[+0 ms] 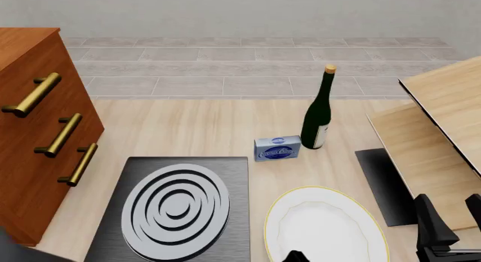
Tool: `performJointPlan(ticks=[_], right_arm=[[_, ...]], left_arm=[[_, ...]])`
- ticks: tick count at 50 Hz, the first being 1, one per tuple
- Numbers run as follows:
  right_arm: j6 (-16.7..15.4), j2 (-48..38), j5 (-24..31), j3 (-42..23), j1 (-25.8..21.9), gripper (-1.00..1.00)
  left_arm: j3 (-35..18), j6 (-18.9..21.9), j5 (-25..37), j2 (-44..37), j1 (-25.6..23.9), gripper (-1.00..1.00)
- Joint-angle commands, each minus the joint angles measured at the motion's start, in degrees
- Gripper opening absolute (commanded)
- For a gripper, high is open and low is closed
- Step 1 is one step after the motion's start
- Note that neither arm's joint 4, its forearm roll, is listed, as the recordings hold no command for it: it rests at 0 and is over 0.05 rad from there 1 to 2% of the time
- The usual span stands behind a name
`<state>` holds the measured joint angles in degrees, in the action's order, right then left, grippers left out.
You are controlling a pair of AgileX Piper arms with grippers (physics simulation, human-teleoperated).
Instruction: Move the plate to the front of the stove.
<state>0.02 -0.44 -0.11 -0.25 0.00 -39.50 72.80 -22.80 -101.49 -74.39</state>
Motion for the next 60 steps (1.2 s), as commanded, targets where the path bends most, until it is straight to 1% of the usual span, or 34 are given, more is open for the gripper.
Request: performJointPlan(ticks=[1, 18, 36, 41, 49, 60], right_arm=[[-0.01, -0.01, 0.0, 0.0, 0.0, 1.0], [0.0, 0.0, 0.0, 0.0, 0.0, 1.0], [0.0, 0.01, 0.0, 0.0, 0.0, 1.0], [0.0, 0.0, 0.0, 0.0, 0.01, 1.0], [-0.02, 0.01, 0.0, 0.0, 0.0, 1.0], [-0.01, 0.0, 0.0, 0.0, -0.02, 1.0]], left_arm=[[-1.26, -0.55, 0.57, -1.04, 0.11, 1.0], [-2.24, -0.95, 0.67, -2.68, 0.3, 1.0], [-2.57, -1.11, 0.28, -4.58, 1.55, 1.0], [-1.78, -0.3, -1.09, -5.4, 2.54, 1.0], [-1.54, -0.14, -1.8, -6.2, 3.62, 1.0], [-1.91, -0.19, -1.56, -6.44, 4.51, 1.0]])
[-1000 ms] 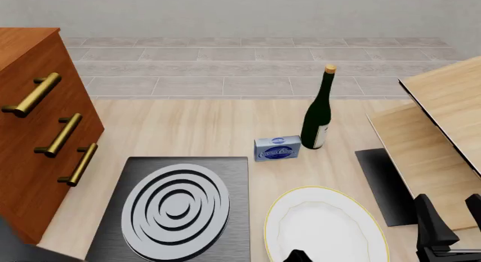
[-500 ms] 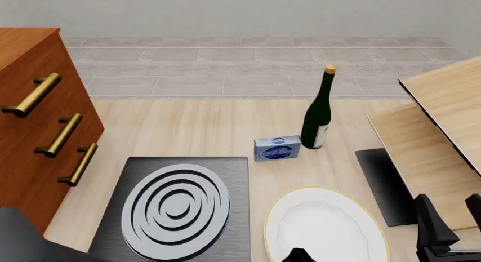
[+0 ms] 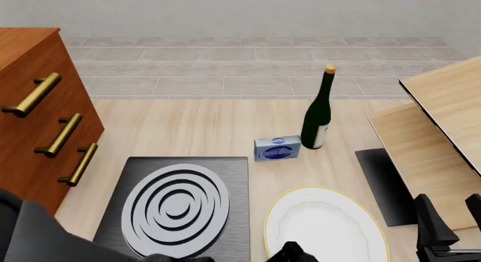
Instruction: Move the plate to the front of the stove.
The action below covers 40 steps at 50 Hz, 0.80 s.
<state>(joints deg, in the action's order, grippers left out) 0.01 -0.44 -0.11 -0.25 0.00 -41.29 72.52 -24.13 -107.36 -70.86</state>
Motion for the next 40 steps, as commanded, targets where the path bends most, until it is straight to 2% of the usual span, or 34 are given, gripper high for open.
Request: performJointPlan(ticks=[1, 25, 26, 40], right_arm=[[-0.01, 0.01, 0.0, 0.0, 0.01, 1.0], [0.01, 0.0, 0.0, 0.0, -0.01, 1.0], [0.0, 0.0, 0.0, 0.0, 0.01, 1.0], [0.02, 0.01, 0.0, 0.0, -0.01, 1.0]], left_arm=[[-0.08, 0.14, -0.46, -0.77, 1.07, 1.0], [-0.01, 1.43, -2.47, -2.86, 2.36, 1.0], [0.15, 1.73, -3.18, -2.97, 2.32, -1.0], [-0.71, 1.56, -4.16, -2.55, 1.2, -1.0]])
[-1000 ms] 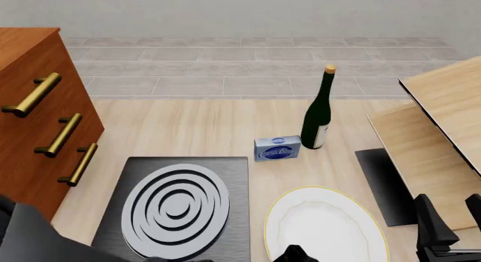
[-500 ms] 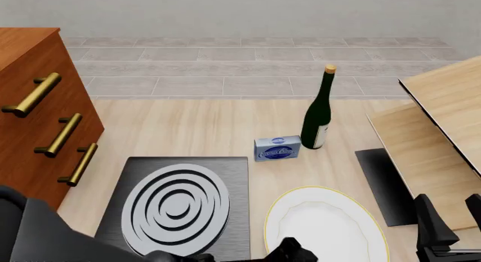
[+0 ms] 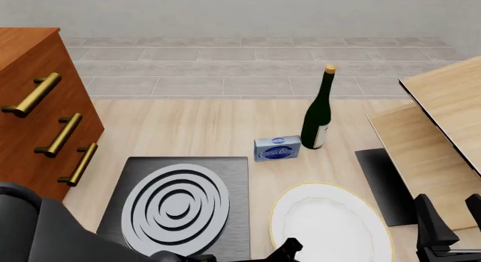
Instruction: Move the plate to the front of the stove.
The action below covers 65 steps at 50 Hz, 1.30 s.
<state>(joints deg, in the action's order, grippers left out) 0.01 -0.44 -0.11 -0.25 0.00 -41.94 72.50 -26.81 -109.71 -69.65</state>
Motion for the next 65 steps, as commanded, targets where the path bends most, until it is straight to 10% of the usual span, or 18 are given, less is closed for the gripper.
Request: performJointPlan(ticks=[1, 65], right_arm=[[0.01, 0.01, 0.0, 0.0, 0.0, 1.0], [0.01, 0.0, 0.0, 0.0, 0.0, 1.0]], left_arm=[[0.08, 1.81, -1.7, -0.24, -0.17, -1.0], [9.42, 10.65, -2.45, 22.89, 9.59, -1.0]])
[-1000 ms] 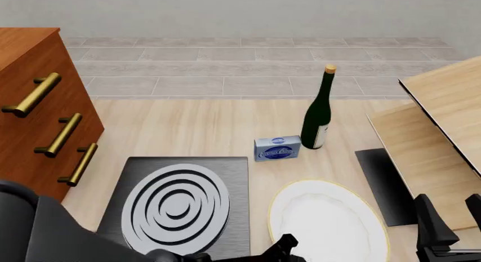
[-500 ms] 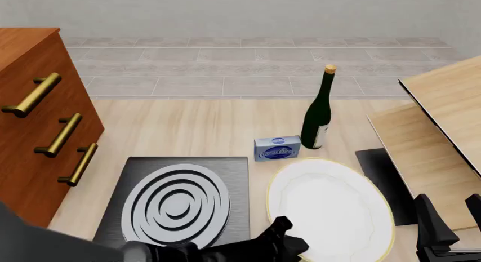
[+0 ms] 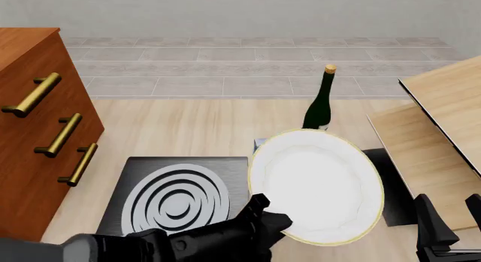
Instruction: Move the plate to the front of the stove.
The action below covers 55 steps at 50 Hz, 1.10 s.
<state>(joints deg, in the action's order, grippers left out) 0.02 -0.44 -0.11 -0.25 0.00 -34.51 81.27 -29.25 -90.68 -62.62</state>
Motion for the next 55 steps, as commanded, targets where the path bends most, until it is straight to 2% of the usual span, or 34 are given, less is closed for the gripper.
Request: performJointPlan(ticks=[1, 23, 46, 55], right_arm=[[0.0, 0.0, 0.0, 0.0, 0.0, 1.0], [-0.01, 0.0, 0.0, 0.0, 0.01, 1.0], [0.0, -0.01, 0.0, 0.0, 0.0, 1.0], [-0.01, -0.01, 0.0, 0.0, 0.0, 1.0]], left_arm=[[2.05, 1.92, 0.03, 3.95, 2.63, -1.0], [3.88, 3.54, 3.83, 10.28, 6.59, -1.0], [0.68, 4.33, 13.92, 20.14, 11.21, -1.0], [-1.55, 4.17, 20.12, 23.4, 15.64, -1.0]])
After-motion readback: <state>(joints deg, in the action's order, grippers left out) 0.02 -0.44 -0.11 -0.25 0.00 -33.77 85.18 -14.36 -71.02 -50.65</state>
